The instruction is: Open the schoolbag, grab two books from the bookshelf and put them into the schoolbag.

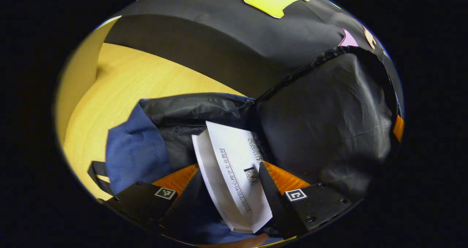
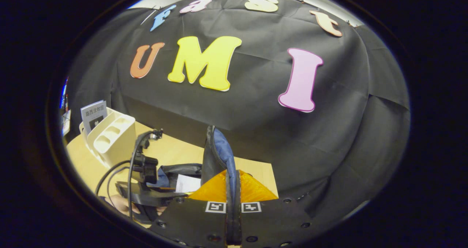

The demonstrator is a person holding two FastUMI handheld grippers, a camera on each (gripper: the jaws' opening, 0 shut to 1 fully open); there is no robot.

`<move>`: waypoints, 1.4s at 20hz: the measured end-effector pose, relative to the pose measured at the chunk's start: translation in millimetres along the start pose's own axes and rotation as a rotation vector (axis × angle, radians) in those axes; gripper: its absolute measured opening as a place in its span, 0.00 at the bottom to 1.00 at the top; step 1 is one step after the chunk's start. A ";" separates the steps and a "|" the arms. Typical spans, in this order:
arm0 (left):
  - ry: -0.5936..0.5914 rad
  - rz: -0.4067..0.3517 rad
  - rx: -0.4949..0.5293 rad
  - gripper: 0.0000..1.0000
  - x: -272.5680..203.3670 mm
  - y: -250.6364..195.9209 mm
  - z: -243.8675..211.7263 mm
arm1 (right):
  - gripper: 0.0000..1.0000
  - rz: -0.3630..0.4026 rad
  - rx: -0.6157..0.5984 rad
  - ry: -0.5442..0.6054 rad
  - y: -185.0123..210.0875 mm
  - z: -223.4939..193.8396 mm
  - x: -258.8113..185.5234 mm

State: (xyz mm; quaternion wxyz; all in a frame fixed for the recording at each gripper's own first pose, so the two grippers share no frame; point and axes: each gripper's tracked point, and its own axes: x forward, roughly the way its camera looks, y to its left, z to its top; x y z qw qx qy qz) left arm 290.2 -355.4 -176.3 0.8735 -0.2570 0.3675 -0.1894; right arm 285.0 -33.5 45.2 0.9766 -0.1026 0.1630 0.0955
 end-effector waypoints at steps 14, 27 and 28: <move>-0.196 0.160 0.317 0.93 -202.8 86.1 77.4 | 0.01 0.004 0.047 0.021 -7.5 -35.3 -3.1; -0.297 0.527 0.401 0.97 -342.9 230.4 191.3 | 0.00 0.048 0.078 0.020 7.6 -48.5 -3.7; -0.299 0.541 0.394 0.93 -346.6 238.5 203.3 | 0.01 0.051 0.074 0.021 9.2 -49.7 -4.2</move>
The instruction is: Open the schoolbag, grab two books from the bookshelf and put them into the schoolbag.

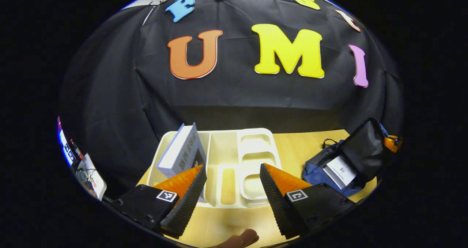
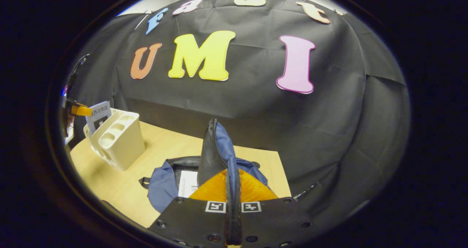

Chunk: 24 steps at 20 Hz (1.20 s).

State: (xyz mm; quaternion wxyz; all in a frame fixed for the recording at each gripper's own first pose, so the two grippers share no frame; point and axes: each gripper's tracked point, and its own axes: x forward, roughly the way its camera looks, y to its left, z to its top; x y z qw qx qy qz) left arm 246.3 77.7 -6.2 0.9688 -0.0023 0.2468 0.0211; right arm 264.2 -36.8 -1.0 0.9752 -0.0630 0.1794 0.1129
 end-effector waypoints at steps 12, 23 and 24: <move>0.241 0.052 0.032 0.92 68.7 80.4 25.9 | 0.01 0.020 -0.031 -0.029 8.5 -5.1 1.5; 0.381 0.156 0.208 0.93 98.1 110.0 15.7 | 0.00 0.036 -0.059 -0.024 15.5 -16.0 2.6; 0.378 0.167 0.219 0.93 99.6 112.5 15.5 | 0.01 0.035 -0.061 -0.023 17.1 -15.7 3.3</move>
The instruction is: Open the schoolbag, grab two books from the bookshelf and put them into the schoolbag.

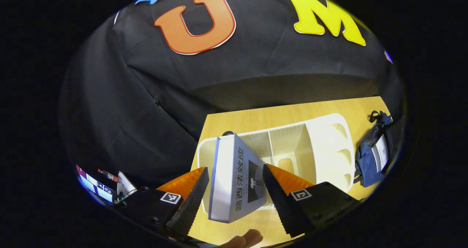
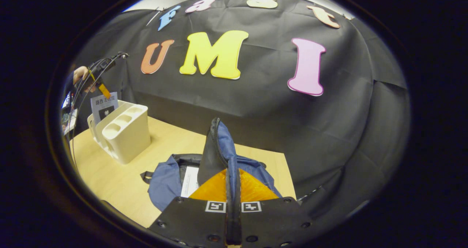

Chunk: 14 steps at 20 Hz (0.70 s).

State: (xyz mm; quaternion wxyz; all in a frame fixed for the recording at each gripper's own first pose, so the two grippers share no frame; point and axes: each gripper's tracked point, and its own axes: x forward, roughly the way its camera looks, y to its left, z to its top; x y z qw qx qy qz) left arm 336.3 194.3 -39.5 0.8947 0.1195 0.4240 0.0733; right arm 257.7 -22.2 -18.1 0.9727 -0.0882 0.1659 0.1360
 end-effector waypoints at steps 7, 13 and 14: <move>0.070 0.005 0.005 0.88 0.5 1.5 -7.3 | 0.00 -0.002 0.003 0.011 1.1 -1.0 1.3; 0.117 -0.095 -0.042 0.56 16.6 -21.9 -20.6 | 0.01 -0.003 -0.001 0.021 1.9 -3.8 3.4; 0.120 -0.126 -0.054 0.56 14.5 -29.6 -21.0 | 0.01 -0.001 0.000 0.025 2.2 -4.7 4.3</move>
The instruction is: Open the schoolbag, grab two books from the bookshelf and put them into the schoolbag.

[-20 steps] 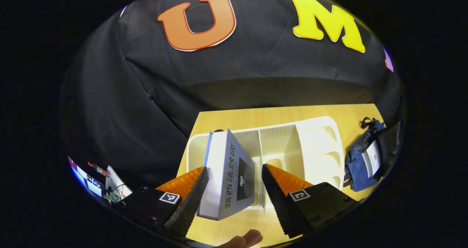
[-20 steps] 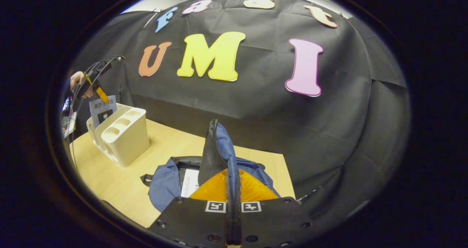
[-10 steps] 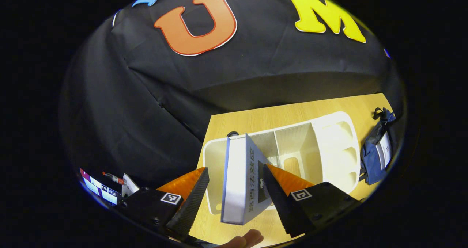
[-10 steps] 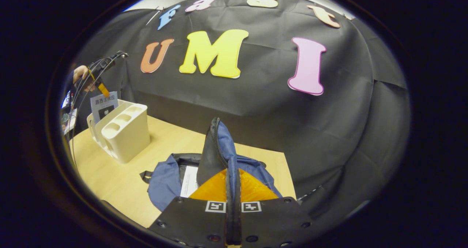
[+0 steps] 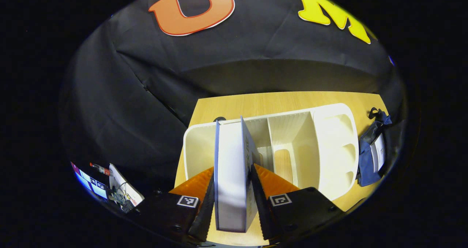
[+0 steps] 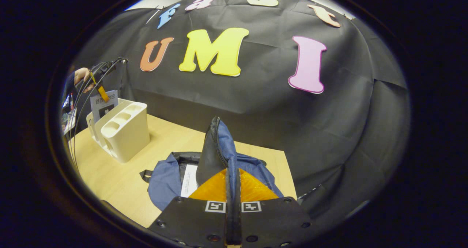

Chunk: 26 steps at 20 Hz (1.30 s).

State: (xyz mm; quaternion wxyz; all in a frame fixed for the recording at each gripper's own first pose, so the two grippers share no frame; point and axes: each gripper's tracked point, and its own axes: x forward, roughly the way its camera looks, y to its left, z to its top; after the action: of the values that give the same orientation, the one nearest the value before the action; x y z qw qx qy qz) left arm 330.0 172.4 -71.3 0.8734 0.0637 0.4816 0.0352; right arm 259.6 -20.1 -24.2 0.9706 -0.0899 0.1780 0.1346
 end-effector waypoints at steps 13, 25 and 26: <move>-0.099 -0.051 -0.114 0.37 -65.1 -2.0 -36.8 | 0.01 0.001 0.001 0.028 -0.6 -3.4 3.2; -0.211 -0.155 -0.315 0.37 -151.1 13.0 -158.8 | 0.02 0.001 0.032 0.079 3.5 -10.0 16.2; -0.218 -0.168 -0.326 0.36 -154.7 11.3 -169.5 | 0.01 0.001 0.032 0.082 4.6 -9.7 17.7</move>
State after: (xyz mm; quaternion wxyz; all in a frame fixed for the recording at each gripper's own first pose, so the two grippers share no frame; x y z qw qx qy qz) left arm 104.1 177.8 -29.7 0.9188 -0.1154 0.3760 0.0329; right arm 271.0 -13.8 -40.2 0.9637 -0.0795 0.2199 0.1285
